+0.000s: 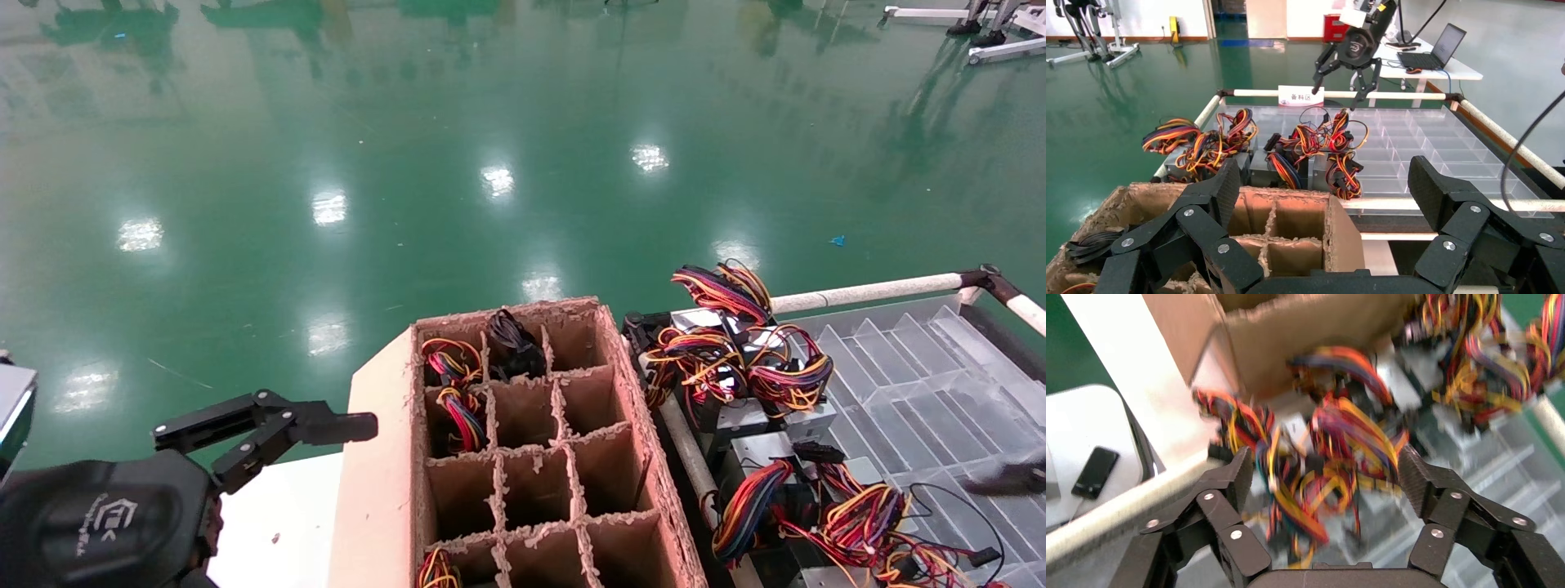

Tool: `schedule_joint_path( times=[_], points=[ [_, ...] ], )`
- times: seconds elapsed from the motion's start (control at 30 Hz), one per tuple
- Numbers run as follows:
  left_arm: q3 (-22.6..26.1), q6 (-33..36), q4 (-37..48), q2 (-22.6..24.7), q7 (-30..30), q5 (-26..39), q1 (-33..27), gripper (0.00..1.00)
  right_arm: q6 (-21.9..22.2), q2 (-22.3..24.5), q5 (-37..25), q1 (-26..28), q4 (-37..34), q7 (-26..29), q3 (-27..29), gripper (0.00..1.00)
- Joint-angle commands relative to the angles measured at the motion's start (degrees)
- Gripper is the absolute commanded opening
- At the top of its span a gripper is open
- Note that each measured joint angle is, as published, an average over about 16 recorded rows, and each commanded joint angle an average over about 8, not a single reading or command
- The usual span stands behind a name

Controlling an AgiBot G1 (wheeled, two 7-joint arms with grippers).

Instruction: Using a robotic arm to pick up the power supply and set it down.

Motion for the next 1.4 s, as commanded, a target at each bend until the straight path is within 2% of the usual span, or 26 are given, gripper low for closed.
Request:
schedule_joint_path(
  times=[0.03,1.4],
  points=[
    [0.0,0.0,0.0,0.0,0.0,0.0,0.0,1.0,0.2,-0.9,0.7,-2.1,0.8,0.5,2.3,1.0],
    [0.1,0.0,0.0,0.0,0.0,0.0,0.0,1.0,4.2,-18.6,15.5,-45.2,16.7,11.5,48.2,1.0]
  ],
)
